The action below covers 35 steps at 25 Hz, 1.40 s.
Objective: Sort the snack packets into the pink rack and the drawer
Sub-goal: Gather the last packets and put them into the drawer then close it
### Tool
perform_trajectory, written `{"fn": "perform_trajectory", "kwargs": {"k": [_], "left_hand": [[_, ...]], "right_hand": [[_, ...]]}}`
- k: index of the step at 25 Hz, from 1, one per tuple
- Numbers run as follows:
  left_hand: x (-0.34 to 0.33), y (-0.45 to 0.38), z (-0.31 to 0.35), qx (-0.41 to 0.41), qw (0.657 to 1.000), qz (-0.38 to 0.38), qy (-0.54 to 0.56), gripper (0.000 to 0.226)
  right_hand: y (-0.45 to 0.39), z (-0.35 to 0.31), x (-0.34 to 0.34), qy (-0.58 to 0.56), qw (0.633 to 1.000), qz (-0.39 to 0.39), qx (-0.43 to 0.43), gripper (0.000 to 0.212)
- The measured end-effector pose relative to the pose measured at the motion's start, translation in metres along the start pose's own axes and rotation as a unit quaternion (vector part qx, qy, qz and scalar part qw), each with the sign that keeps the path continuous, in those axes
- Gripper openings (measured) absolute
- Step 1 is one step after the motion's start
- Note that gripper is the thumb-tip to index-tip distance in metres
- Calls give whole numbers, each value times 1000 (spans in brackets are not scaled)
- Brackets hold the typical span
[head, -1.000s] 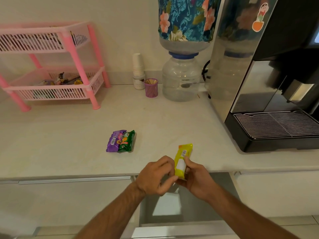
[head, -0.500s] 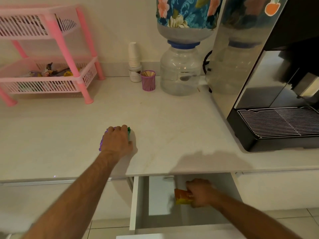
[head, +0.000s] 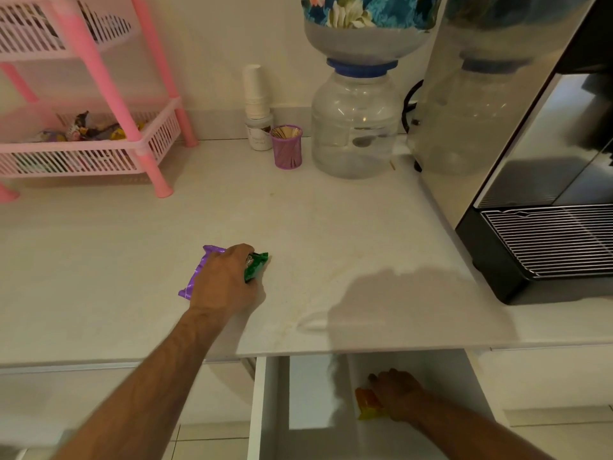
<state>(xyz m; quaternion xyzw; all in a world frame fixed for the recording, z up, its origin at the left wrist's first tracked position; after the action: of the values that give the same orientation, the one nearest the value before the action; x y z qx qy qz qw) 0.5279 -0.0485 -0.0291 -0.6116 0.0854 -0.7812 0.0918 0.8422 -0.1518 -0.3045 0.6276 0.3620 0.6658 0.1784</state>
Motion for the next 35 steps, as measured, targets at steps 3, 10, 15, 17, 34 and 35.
{"fn": "perform_trajectory", "kwargs": {"k": [3, 10, 15, 17, 34, 35], "left_hand": [[-3, 2, -4, 26, 999, -19, 34, 54], [4, 38, 53, -51, 966, -79, 243, 68], [15, 66, 114, -231, 935, -124, 238, 72], [21, 66, 120, -241, 928, -134, 249, 72], [36, 11, -30, 58, 994, 91, -2, 57], [28, 10, -44, 92, 993, 74, -24, 63]], "right_hand": [[9, -3, 11, -27, 1000, 9, -1, 61], [100, -66, 97, -548, 819, 120, 116, 50], [167, -70, 145, -780, 580, 184, 147, 72], [183, -62, 160, -778, 565, 220, 162, 78], [84, -51, 83, -374, 903, 132, 168, 49], [67, -46, 80, -351, 916, 128, 145, 48]]}}
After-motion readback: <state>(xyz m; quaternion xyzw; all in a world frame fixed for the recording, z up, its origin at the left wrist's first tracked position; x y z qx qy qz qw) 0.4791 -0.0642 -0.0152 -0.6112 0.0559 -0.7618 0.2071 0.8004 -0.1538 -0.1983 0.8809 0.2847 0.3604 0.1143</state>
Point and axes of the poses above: each hand's wrist, its own y-axis away from the middle knuckle, its own x-axis out of the back of the hand, z = x × y, the point moved 8 cm from there along -y, towards the middle knuckle, and after that the axes turned 8 degrees about -y, right-handed, at the moved point
